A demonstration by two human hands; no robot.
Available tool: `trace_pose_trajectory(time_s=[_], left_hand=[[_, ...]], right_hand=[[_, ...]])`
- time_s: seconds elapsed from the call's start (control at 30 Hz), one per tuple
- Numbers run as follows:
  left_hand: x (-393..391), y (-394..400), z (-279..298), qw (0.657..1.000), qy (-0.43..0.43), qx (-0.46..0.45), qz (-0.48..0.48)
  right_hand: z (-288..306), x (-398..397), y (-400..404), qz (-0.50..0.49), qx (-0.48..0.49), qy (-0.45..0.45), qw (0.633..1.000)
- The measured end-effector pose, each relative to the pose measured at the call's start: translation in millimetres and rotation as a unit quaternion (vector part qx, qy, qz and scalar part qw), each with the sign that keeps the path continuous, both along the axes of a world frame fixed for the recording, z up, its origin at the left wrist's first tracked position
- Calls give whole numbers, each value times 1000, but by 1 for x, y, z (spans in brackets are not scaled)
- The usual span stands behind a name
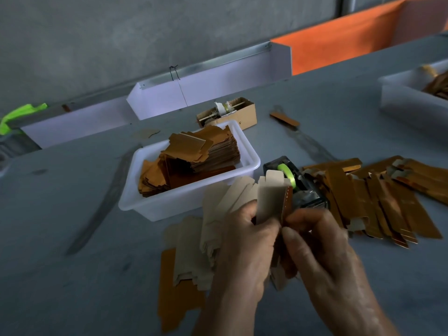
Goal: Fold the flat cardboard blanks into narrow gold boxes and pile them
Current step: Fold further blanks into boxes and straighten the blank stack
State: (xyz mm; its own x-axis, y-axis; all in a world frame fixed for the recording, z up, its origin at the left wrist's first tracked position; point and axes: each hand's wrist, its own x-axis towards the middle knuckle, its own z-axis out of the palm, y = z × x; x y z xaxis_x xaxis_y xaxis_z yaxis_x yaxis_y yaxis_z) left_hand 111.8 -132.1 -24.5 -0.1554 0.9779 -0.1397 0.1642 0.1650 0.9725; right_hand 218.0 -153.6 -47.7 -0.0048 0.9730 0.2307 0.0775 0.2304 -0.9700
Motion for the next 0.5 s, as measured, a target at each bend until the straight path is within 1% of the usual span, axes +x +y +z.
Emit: trace_pose_trajectory(time_s=[0.1, 0.17, 0.23, 0.3, 0.37, 0.43, 0.5], left_hand=[[-7, -1, 4, 995, -67, -24, -68], [-10, -2, 5, 992, -81, -21, -91], [-10, -2, 6, 994, -61, -4, -88], [-11, -2, 6, 997, -18, 10, -72], [-13, -2, 8, 997, 1, 11, -81], [-13, -3, 11, 995, -1, 0, -99], [-12, -2, 13, 995, 8, -8, -100]], right_hand=[[-1, 4, 3, 8, -29, 12, 999], [-2, 6, 6, 16, -46, 11, 999], [0, 6, 7, 26, -59, 12, 998], [3, 6, 8, 26, -78, 29, 996], [2, 9, 11, -16, -97, 42, 994], [0, 14, 15, -42, -124, 53, 990], [2, 14, 18, 7, -166, 120, 979]])
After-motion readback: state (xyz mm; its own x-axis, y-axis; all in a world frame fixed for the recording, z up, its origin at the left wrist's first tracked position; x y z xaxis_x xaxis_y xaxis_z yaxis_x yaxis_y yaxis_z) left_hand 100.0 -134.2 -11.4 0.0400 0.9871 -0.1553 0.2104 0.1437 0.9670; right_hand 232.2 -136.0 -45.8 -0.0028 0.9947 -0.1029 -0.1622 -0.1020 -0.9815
